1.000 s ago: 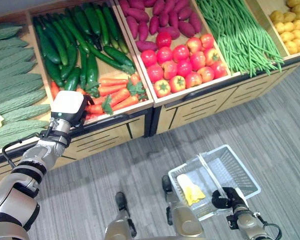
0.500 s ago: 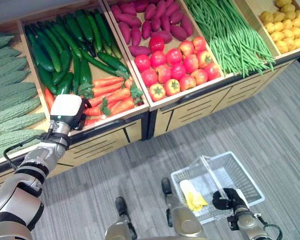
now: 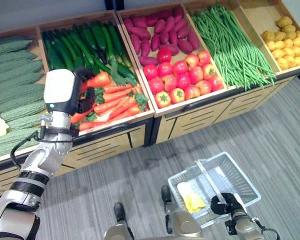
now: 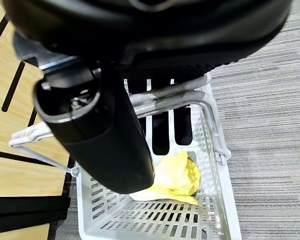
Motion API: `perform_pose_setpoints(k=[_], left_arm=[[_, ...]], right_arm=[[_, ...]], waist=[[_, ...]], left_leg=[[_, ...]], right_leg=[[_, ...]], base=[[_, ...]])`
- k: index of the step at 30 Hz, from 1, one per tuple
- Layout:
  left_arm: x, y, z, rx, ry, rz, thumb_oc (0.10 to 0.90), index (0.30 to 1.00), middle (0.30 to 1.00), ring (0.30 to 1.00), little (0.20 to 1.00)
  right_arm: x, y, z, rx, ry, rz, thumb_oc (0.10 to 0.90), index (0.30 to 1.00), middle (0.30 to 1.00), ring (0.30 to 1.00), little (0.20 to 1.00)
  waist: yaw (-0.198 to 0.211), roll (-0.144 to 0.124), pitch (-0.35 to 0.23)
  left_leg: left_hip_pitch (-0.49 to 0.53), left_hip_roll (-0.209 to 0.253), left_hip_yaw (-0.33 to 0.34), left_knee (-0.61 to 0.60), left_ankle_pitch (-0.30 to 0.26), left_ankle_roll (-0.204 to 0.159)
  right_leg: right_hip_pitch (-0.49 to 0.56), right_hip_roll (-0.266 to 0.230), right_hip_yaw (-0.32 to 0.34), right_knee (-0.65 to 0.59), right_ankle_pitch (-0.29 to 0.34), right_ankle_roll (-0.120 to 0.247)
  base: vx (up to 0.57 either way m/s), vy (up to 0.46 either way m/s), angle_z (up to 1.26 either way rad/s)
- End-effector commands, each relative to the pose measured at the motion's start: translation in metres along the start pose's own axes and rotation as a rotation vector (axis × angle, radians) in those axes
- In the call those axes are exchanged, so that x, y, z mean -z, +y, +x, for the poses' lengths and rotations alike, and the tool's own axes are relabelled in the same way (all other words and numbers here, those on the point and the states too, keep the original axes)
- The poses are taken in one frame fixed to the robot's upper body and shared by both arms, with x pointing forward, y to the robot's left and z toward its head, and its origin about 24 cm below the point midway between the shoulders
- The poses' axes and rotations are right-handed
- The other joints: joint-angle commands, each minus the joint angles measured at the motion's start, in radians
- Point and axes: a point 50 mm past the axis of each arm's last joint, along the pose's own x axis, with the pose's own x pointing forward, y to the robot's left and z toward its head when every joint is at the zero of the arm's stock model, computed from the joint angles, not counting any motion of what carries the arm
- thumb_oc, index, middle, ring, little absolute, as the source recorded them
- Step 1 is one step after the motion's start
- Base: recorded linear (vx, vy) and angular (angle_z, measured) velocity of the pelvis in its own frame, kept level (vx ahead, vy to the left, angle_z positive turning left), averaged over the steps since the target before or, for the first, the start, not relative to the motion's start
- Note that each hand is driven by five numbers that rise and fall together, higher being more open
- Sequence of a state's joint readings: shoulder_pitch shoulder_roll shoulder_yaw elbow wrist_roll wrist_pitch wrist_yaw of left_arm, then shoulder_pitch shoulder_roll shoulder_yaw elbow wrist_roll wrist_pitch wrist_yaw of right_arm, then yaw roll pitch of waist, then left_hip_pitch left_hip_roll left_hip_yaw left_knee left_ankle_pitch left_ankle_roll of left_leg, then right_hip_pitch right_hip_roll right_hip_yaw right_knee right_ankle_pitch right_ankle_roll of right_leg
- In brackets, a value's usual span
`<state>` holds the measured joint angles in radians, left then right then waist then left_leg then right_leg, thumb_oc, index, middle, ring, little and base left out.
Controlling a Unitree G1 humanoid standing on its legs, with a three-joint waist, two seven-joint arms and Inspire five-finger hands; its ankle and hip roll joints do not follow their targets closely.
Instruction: Get the vegetables into the basket
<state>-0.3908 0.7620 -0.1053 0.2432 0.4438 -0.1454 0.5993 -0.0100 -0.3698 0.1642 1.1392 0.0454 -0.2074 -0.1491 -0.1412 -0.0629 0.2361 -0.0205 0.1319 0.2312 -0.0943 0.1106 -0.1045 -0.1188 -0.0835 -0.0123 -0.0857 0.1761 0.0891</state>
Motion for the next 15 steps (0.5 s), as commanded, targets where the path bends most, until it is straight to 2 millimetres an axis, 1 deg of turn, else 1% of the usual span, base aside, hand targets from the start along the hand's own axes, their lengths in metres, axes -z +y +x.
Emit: perform_pose_setpoints(k=[1, 2, 3, 4, 5, 6, 7, 8, 10, 12, 13, 14, 15], left_arm=[[-0.026, 0.021, 0.011, -0.194, -0.037, -0.325, 0.4, 0.3, 0.3, 0.3, 0.3], [-0.027, 0.023, 0.005, -0.209, -0.014, -0.41, 0.4, 0.3, 0.3, 0.3, 0.3], [-0.033, 0.015, -0.009, -0.156, 0.031, -0.657, 0.4, 0.3, 0.3, 0.3, 0.3], [-0.033, 0.016, -0.01, -0.153, 0.034, -0.66, 0.4, 0.3, 0.3, 0.3, 0.3], [-0.035, 0.015, -0.016, -0.121, 0.052, -0.808, 0.4, 0.3, 0.3, 0.3, 0.3], [-0.036, 0.013, -0.022, -0.09, 0.067, -0.918, 0.4, 0.3, 0.3, 0.3, 0.3], [-0.036, 0.014, -0.023, -0.09, 0.068, -0.918, 0.4, 0.3, 0.3, 0.3, 0.3], [-0.037, 0.001, -0.038, 0.002, 0.148, -1.16, 0.4, 0.3, 0.3, 0.3, 0.3], [-0.038, -0.006, -0.05, 0.076, 0.189, -1.273, 0.4, 0.3, 0.3, 0.3, 0.3], [-0.038, -0.015, -0.064, 0.145, 0.237, -1.325, 0.4, 0.3, 0.3, 0.3, 0.3], [-0.038, -0.015, -0.064, 0.145, 0.237, -1.325, 0.4, 0.3, 0.3, 0.3, 0.3], [-0.041, -0.023, -0.075, 0.212, 0.266, -1.379, 0.4, 0.3, 0.3, 0.3, 0.3], [-0.038, -0.027, -0.08, 0.234, 0.294, -1.395, 0.4, 0.3, 0.3, 0.3, 0.3]], right_arm=[[0.007, -0.013, -0.003, 0.067, -0.007, 0.014, 0.4, 0.3, 0.3, 0.3, 0.3], [0.009, -0.014, -0.004, 0.071, -0.004, 0.013, 0.4, 0.3, 0.3, 0.3, 0.3], [0.006, -0.017, -0.003, 0.084, -0.018, 0.025, 0.4, 0.3, 0.3, 0.3, 0.3], [0.006, -0.018, -0.004, 0.084, -0.017, 0.024, 0.4, 0.3, 0.3, 0.3, 0.3], [0.005, -0.02, -0.004, 0.089, -0.021, 0.026, 0.4, 0.3, 0.3, 0.3, 0.3], [0.006, -0.021, -0.004, 0.089, -0.02, 0.02, 0.4, 0.3, 0.3, 0.3, 0.3], [0.006, -0.021, -0.004, 0.089, -0.02, 0.02, 0.4, 0.3, 0.3, 0.3, 0.3], [0.005, -0.023, -0.005, 0.083, -0.03, 0.014, 0.4, 0.3, 0.3, 0.3, 0.3], [0.008, -0.025, -0.005, 0.082, -0.018, 0.011, 0.4, 0.3, 0.3, 0.3, 0.3], [0.011, -0.024, -0.006, 0.072, -0.007, 0.008, 0.4, 0.3, 0.3, 0.3, 0.3], [0.011, -0.024, -0.006, 0.072, -0.007, 0.008, 0.4, 0.3, 0.3, 0.3, 0.3], [0.015, -0.023, -0.007, 0.067, 0.003, 0.009, 0.4, 0.3, 0.3, 0.3, 0.3], [0.015, -0.022, -0.007, 0.062, 0.005, 0.014, 0.4, 0.3, 0.3, 0.3, 0.3]], waist=[[0.01, -0.032, -0.111], [0.01, -0.029, -0.113], [0.011, -0.026, -0.111], [0.01, -0.025, -0.112], [0.01, -0.022, -0.113], [0.011, -0.019, -0.114], [0.01, -0.019, -0.114], [0.01, -0.015, -0.114], [0.01, -0.012, -0.117], [0.013, -0.011, -0.12], [0.013, -0.011, -0.12], [0.015, -0.011, -0.121], [0.016, -0.011, -0.123]], left_leg=[[0.073, 0.037, -0.039, 0.007, -0.108, -0.028], [0.076, 0.037, -0.041, 0.007, -0.109, -0.027], [0.075, 0.034, -0.043, 0.007, -0.106, -0.025], [0.076, 0.034, -0.043, 0.007, -0.107, -0.025], [0.075, 0.032, -0.044, 0.007, -0.105, -0.024], [0.076, 0.029, -0.047, 0.007, -0.104, -0.022], [0.076, 0.03, -0.047, 0.007, -0.104, -0.022], [0.074, 0.027, -0.05, 0.007, -0.101, -0.02], [0.076, 0.024, -0.051, 0.007, -0.1, -0.019], [0.077, 0.023, -0.053, 0.007, -0.1, -0.018], [0.077, 0.023, -0.053, 0.007, -0.1, -0.018], [0.079, 0.022, -0.055, 0.007, -0.099, -0.017], [0.08, 0.021, -0.056, 0.007, -0.099, -0.016]], right_leg=[[-0.042, -0.108, 0.023, 0.028, -0.006, 0.124], [-0.039, -0.109, 0.023, 0.026, -0.006, 0.124], [-0.036, -0.113, 0.022, 0.025, -0.003, 0.123], [-0.036, -0.112, 0.022, 0.024, -0.003, 0.123], [-0.033, -0.114, 0.021, 0.024, -0.001, 0.122], [-0.031, -0.116, 0.021, 0.022, 0.0, 0.122], [-0.031, -0.116, 0.021, 0.022, 0.0, 0.122], [-0.029, -0.12, 0.02, 0.02, 0.004, 0.121], [-0.025, -0.123, 0.016, 0.017, 0.006, 0.121], [-0.021, -0.124, 0.015, 0.016, 0.006, 0.12], [-0.021, -0.124, 0.015, 0.016, 0.006, 0.12], [-0.017, -0.125, 0.014, 0.017, 0.005, 0.12], [-0.016, -0.125, 0.015, 0.017, 0.005, 0.119]], base=[[0.0, 0.0, 0.0], [0.0, 0.0, 0.0], [-0.01, 0.021, 0.05], [-0.02, 0.028, 0.04], [0.0, 0.0, 0.0], [0.0, 0.0, 0.0], [0.0, 0.0, 0.0], [0.0, 0.0, 0.0], [-0.01, 0.022, 0.04], [0.0, 0.006, 0.03], [0.0, 0.002, 0.04], [0.0, 0.001, 0.05], [0.01, 0.003, 0.04]])
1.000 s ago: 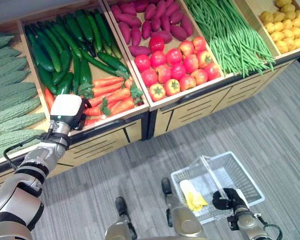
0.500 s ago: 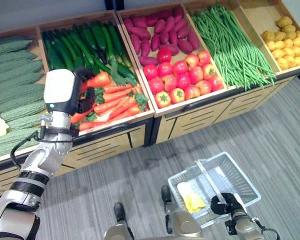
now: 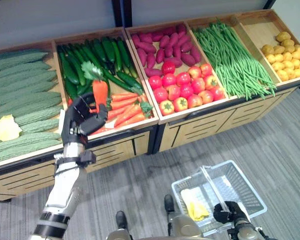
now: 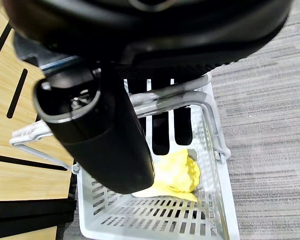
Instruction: Get the vegetables into the basket
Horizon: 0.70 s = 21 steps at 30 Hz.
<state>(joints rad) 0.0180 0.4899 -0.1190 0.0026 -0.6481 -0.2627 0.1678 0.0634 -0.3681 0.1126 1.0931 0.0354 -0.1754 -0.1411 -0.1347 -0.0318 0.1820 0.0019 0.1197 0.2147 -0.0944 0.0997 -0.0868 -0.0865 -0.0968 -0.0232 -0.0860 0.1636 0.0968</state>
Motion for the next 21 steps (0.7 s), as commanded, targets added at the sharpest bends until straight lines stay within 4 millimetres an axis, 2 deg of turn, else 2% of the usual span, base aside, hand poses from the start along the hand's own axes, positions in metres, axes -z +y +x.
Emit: perform_pose_setpoints(k=[1, 3, 5, 10, 12, 15, 18, 19, 20, 21], left_arm=[[-0.033, -0.019, 0.009, 0.159, -0.185, -0.106, 0.4, 0.3, 0.3, 0.3, 0.3], [-0.028, -0.021, 0.007, 0.165, -0.161, -0.138, 0.4, 0.3, 0.3, 0.3, 0.3], [-0.015, -0.017, 0.0, 0.161, -0.098, -0.152, 0.4, 0.3, 0.3, 0.3, 0.3], [-0.017, -0.019, -0.004, 0.174, -0.097, -0.181, 0.4, 0.3, 0.3, 0.3, 0.3], [-0.024, -0.021, 0.0, 0.206, -0.124, -0.136, 0.4, 0.3, 0.3, 0.3, 0.3], [-0.028, -0.026, 0.004, 0.231, -0.138, -0.133, 0.4, 0.3, 0.3, 0.3, 0.3], [-0.028, -0.035, 0.009, 0.256, -0.141, -0.149, 0.4, 0.3, 0.3, 0.3, 0.3], [-0.025, -0.038, 0.011, 0.261, -0.134, -0.153, 0.4, 0.3, 0.3, 0.3, 0.3], [-0.025, -0.038, 0.012, 0.262, -0.134, -0.153, 0.4, 0.3, 0.3, 0.3, 0.3], [-0.025, -0.041, 0.013, 0.272, -0.136, -0.151, 0.4, 0.3, 0.3, 0.3, 0.3]], right_arm=[[-0.004, -0.018, 0.001, 0.049, -0.047, -0.005, 0.4, 0.3, 0.3, 0.3, 0.3], [-0.003, -0.018, 0.001, 0.047, -0.043, -0.005, 0.4, 0.3, 0.3, 0.3, 0.3], [-0.002, -0.016, 0.001, 0.044, -0.037, 0.002, 0.4, 0.3, 0.3, 0.3, 0.3], [0.0, -0.018, 0.001, 0.057, -0.022, 0.014, 0.4, 0.3, 0.3, 0.3, 0.3], [0.0, -0.021, 0.002, 0.068, -0.013, 0.033, 0.4, 0.3, 0.3, 0.3, 0.3], [-0.006, -0.024, 0.004, 0.089, -0.025, 0.057, 0.4, 0.3, 0.3, 0.3, 0.3], [-0.012, -0.025, 0.005, 0.095, -0.045, 0.072, 0.4, 0.3, 0.3, 0.3, 0.3], [-0.011, -0.024, 0.005, 0.093, -0.045, 0.073, 0.4, 0.3, 0.3, 0.3, 0.3], [-0.011, -0.024, 0.005, 0.093, -0.045, 0.073, 0.4, 0.3, 0.3, 0.3, 0.3], [-0.01, -0.024, 0.004, 0.095, -0.043, 0.079, 0.4, 0.3, 0.3, 0.3, 0.3]], waist=[[0.011, -0.042, -0.071], [0.013, -0.043, -0.071], [0.016, -0.044, -0.072], [0.023, -0.049, -0.066], [0.034, -0.075, -0.033], [0.032, -0.081, -0.013], [0.019, -0.088, 0.005], [0.011, -0.09, 0.01], [0.013, -0.09, 0.01], [0.003, -0.093, 0.015]], left_leg=[[0.058, 0.033, -0.039, 0.007, -0.088, -0.033], [0.059, 0.033, -0.039, 0.007, -0.088, -0.033], [0.062, 0.033, -0.038, 0.007, -0.087, -0.031], [0.08, 0.032, -0.026, 0.007, -0.091, -0.025], [0.039, 0.021, -0.023, 0.136, -0.145, -0.01], [0.015, 0.008, -0.016, 0.184, -0.171, 0.002], [0.011, -0.017, 0.007, 0.206, -0.197, 0.024], [0.015, -0.026, 0.017, 0.21, -0.206, 0.03], [0.015, -0.026, 0.018, 0.211, -0.206, 0.03], [0.023, -0.033, 0.026, 0.212, -0.215, 0.036]], right_leg=[[-0.047, -0.111, 0.027, 0.017, 0.017, 0.111], [-0.045, -0.112, 0.027, 0.017, 0.017, 0.111], [-0.044, -0.112, 0.028, 0.019, 0.015, 0.11], [-0.042, -0.109, 0.03, 0.022, 0.011, 0.112], [-0.051, -0.127, 0.043, 0.067, 0.005, 0.12], [-0.076, -0.136, 0.058, 0.104, 0.01, 0.134], [-0.116, -0.154, 0.082, 0.165, 0.053, 0.165], [-0.127, -0.16, 0.091, 0.18, 0.083, 0.165], [-0.127, -0.16, 0.092, 0.181, 0.083, 0.165], [-0.134, -0.164, 0.104, 0.184, 0.126, 0.165]], base=[[0.0, 0.0, 0.04], [0.0, 0.001, 0.02], [0.0, 0.0, 0.0], [0.0, 0.006, -0.01], [-0.04, 0.052, -0.15], [-0.08, 0.104, -0.17], [-0.08, 0.17, -0.14], [-0.05, 0.12, -0.15], [-0.04, 0.113, -0.11], [-0.02, 0.104, -0.04]])
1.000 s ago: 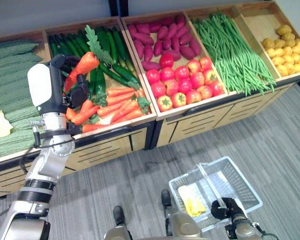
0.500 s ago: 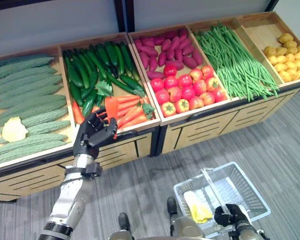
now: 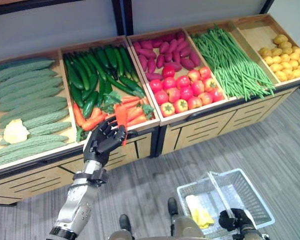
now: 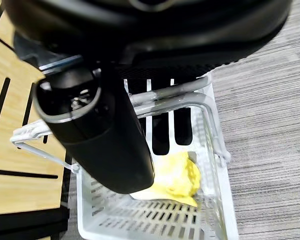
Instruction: Get the vegetables into the basket
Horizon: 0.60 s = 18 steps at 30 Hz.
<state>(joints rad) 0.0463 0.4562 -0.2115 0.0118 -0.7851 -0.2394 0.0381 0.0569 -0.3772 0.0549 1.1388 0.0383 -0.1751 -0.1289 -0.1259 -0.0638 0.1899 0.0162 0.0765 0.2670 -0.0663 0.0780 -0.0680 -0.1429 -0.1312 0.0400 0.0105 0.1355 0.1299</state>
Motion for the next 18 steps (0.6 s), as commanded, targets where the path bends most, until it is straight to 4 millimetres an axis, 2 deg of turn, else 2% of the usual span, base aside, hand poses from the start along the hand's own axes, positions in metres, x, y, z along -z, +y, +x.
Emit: perform_pose_setpoints(k=[1, 2, 3, 5, 6, 9, 11, 13, 16, 17, 18], left_arm=[[-0.05, -0.025, 0.024, 0.155, -0.249, 0.046, 0.4, 0.3, 0.3, 0.3, 0.3], [-0.053, -0.029, 0.027, 0.174, -0.26, 0.045, 0.4, 0.3, 0.3, 0.3, 0.3], [-0.054, -0.03, 0.028, 0.178, -0.262, 0.053, 0.4, 0.3, 0.3, 0.3, 0.3], [-0.056, -0.032, 0.03, 0.195, -0.263, 0.075, 0.4, 0.3, 0.3, 0.3, 0.3], [-0.057, -0.032, 0.031, 0.197, -0.262, 0.086, 0.4, 0.3, 0.3, 0.3, 0.3], [-0.058, -0.029, 0.029, 0.184, -0.268, 0.093, 0.4, 0.3, 0.3, 0.3, 0.3], [-0.06, -0.026, 0.025, 0.168, -0.271, 0.093, 0.4, 0.3, 0.3, 0.3, 0.3], [-0.06, -0.023, 0.023, 0.162, -0.269, 0.097, 0.4, 0.3, 0.3, 0.3, 0.3], [-0.06, -0.014, 0.016, 0.135, -0.26, 0.119, 0.4, 0.3, 0.3, 0.3, 0.3], [-0.06, -0.014, 0.016, 0.135, -0.259, 0.119, 0.4, 0.3, 0.3, 0.3, 0.3], [-0.06, -0.01, 0.014, 0.12, -0.259, 0.122, 0.4, 0.3, 0.3, 0.3, 0.3]], right_arm=[[-0.019, -0.011, 0.003, 0.054, -0.087, 0.047, 0.4, 0.3, 0.3, 0.3, 0.3], [-0.017, -0.009, 0.002, 0.059, -0.081, 0.07, 0.4, 0.3, 0.3, 0.3, 0.3], [-0.015, -0.007, 0.002, 0.051, -0.076, 0.078, 0.4, 0.3, 0.3, 0.3, 0.3], [-0.013, -0.004, 0.001, 0.043, -0.066, 0.088, 0.4, 0.3, 0.3, 0.3, 0.3], [-0.011, -0.004, 0.001, 0.044, -0.059, 0.089, 0.4, 0.3, 0.3, 0.3, 0.3], [-0.013, 0.0, 0.001, 0.031, -0.062, 0.081, 0.4, 0.3, 0.3, 0.3, 0.3], [-0.016, 0.001, 0.002, 0.027, -0.07, 0.072, 0.4, 0.3, 0.3, 0.3, 0.3], [-0.017, 0.001, 0.003, 0.027, -0.07, 0.067, 0.4, 0.3, 0.3, 0.3, 0.3], [-0.027, 0.005, 0.004, 0.016, -0.106, 0.055, 0.4, 0.3, 0.3, 0.3, 0.3], [-0.027, 0.005, 0.004, 0.016, -0.106, 0.055, 0.4, 0.3, 0.3, 0.3, 0.3], [-0.028, 0.005, 0.004, 0.016, -0.112, 0.047, 0.4, 0.3, 0.3, 0.3, 0.3]], waist=[[-0.013, -0.064, 0.009], [-0.03, -0.066, 0.018], [-0.035, -0.06, 0.021], [-0.037, -0.048, 0.023], [-0.027, -0.04, 0.024], [-0.004, -0.027, 0.018], [0.018, -0.018, 0.008], [0.028, -0.021, 0.002], [0.061, -0.043, -0.021], [0.061, -0.043, -0.021], [0.072, -0.054, -0.03]], left_leg=[[0.012, 0.004, -0.016, 0.182, -0.195, 0.022], [0.014, -0.003, 0.008, 0.18, -0.192, 0.029], [0.015, -0.001, 0.016, 0.176, -0.191, 0.032], [0.007, -0.003, 0.043, 0.171, -0.186, 0.046], [-0.001, -0.001, 0.064, 0.169, -0.179, 0.053], [-0.011, 0.013, 0.117, 0.154, -0.158, 0.064], [-0.005, 0.022, 0.148, 0.149, -0.175, 0.065], [-0.008, 0.026, 0.169, 0.148, -0.172, 0.066], [-0.011, 0.042, 0.242, 0.146, -0.161, 0.06], [-0.011, 0.042, 0.243, 0.146, -0.161, 0.06], [-0.007, 0.043, 0.278, 0.154, -0.166, 0.059]], right_leg=[[-0.088, -0.134, 0.052, 0.085, 0.193, 0.132], [-0.115, -0.149, 0.056, 0.066, 0.26, 0.132], [-0.123, -0.152, 0.038, 0.066, 0.251, 0.132], [-0.132, -0.171, -0.031, 0.095, 0.197, 0.127], [-0.128, -0.181, -0.099, 0.139, 0.149, 0.109], [-0.087, -0.197, -0.195, 0.244, 0.073, 0.081], [-0.049, -0.216, -0.248, 0.331, 0.027, 0.088], [-0.024, -0.222, -0.266, 0.347, 0.025, 0.089], [0.038, -0.228, -0.306, 0.302, 0.035, 0.099], [0.038, -0.228, -0.306, 0.302, 0.035, 0.099], [0.048, -0.231, -0.352, 0.266, 0.041, 0.105]], base=[[-0.1, 0.203, -0.2], [-0.1, 0.197, -0.33], [-0.15, 0.228, -0.51], [-0.15, 0.229, -0.33], [-0.17, 0.226, -0.29], [-0.13, 0.159, -0.74], [-0.05, 0.099, -1.01], [-0.07, 0.011, -0.85], [-0.03, -0.056, -0.73], [0.0, -0.117, -1.06], [0.01, -0.092, -0.76]])
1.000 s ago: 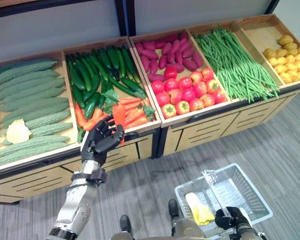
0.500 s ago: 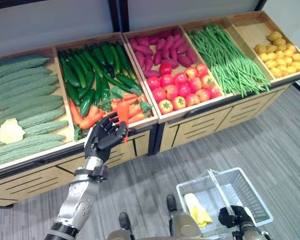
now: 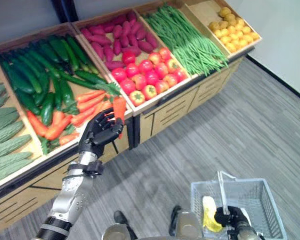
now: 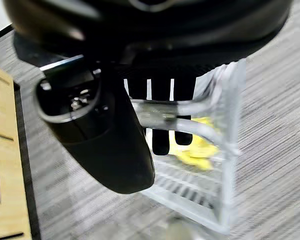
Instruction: Get the vegetables into the basket
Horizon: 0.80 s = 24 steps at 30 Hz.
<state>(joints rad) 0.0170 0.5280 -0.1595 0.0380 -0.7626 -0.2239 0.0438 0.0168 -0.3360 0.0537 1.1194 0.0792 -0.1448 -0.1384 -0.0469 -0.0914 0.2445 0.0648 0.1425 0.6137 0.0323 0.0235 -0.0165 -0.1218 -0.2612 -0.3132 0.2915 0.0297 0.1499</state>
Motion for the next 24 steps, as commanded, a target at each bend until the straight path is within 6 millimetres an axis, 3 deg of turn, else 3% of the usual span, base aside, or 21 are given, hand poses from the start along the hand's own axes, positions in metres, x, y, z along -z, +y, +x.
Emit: perform_pose_setpoints(k=[1, 5, 8, 11, 15, 18, 24], left_arm=[[-0.045, -0.025, 0.007, 0.14, -0.244, 0.012, 0.4, 0.3, 0.3, 0.3, 0.3], [-0.043, -0.026, 0.008, 0.139, -0.241, 0.01, 0.4, 0.3, 0.3, 0.3, 0.3], [-0.042, -0.032, 0.01, 0.161, -0.241, -0.008, 0.4, 0.3, 0.3, 0.3, 0.3], [-0.041, -0.036, 0.011, 0.184, -0.24, -0.023, 0.4, 0.3, 0.3, 0.3, 0.3], [-0.04, -0.042, 0.011, 0.213, -0.235, -0.062, 0.4, 0.3, 0.3, 0.3, 0.3], [-0.039, -0.044, 0.012, 0.219, -0.234, -0.068, 0.4, 0.3, 0.3, 0.3, 0.3], [-0.04, -0.067, 0.02, 0.298, -0.243, -0.121, 0.4, 0.3, 0.3, 0.3, 0.3]], right_arm=[[-0.011, -0.009, 0.0, 0.029, -0.093, -0.024, 0.4, 0.3, 0.3, 0.3, 0.3], [-0.009, -0.01, 0.0, 0.03, -0.09, -0.019, 0.4, 0.3, 0.3, 0.3, 0.3], [-0.002, -0.015, -0.002, 0.047, -0.072, -0.009, 0.4, 0.3, 0.3, 0.3, 0.3], [0.002, -0.022, -0.003, 0.072, -0.062, 0.004, 0.4, 0.3, 0.3, 0.3, 0.3], [0.009, -0.034, -0.006, 0.114, -0.049, 0.015, 0.4, 0.3, 0.3, 0.3, 0.3], [0.012, -0.036, -0.007, 0.123, -0.043, 0.016, 0.4, 0.3, 0.3, 0.3, 0.3], [0.038, -0.059, -0.016, 0.206, 0.042, 0.035, 0.4, 0.3, 0.3, 0.3, 0.3]], waist=[[-0.007, -0.026, -0.085], [-0.014, -0.028, -0.088], [-0.027, -0.014, -0.088], [-0.036, 0.0, -0.087], [-0.063, 0.024, -0.07], [-0.067, 0.029, -0.066], [-0.115, 0.074, -0.035]], left_leg=[[-0.056, -0.023, -0.069, 0.056, -0.112, 0.007], [-0.063, -0.007, -0.054, 0.086, -0.111, -0.002], [-0.085, 0.034, -0.05, 0.124, -0.096, -0.032], [-0.096, 0.07, -0.048, 0.142, -0.074, -0.057], [-0.101, 0.123, -0.04, 0.164, -0.041, -0.091], [-0.101, 0.133, -0.037, 0.168, -0.036, -0.098], [-0.097, 0.182, -0.048, 0.188, 0.025, -0.141]], right_leg=[[0.027, -0.1, 0.001, -0.016, 0.147, 0.084], [0.033, -0.085, -0.017, -0.044, 0.118, 0.074], [0.054, -0.045, -0.031, -0.105, 0.029, 0.043], [0.064, -0.014, -0.028, -0.132, -0.017, 0.024], [0.046, 0.024, -0.006, -0.115, -0.055, 0.0], [0.042, 0.033, 0.001, -0.11, -0.061, -0.006], [0.021, 0.084, 0.057, -0.076, -0.105, -0.047]], base=[[0.01, -0.116, -0.64], [0.0, -0.112, -0.32], [-0.01, -0.192, -0.07], [-0.01, -0.168, -0.08], [-0.02, -0.174, -0.07], [-0.01, -0.113, -0.14], [0.0, -0.141, -0.16]])
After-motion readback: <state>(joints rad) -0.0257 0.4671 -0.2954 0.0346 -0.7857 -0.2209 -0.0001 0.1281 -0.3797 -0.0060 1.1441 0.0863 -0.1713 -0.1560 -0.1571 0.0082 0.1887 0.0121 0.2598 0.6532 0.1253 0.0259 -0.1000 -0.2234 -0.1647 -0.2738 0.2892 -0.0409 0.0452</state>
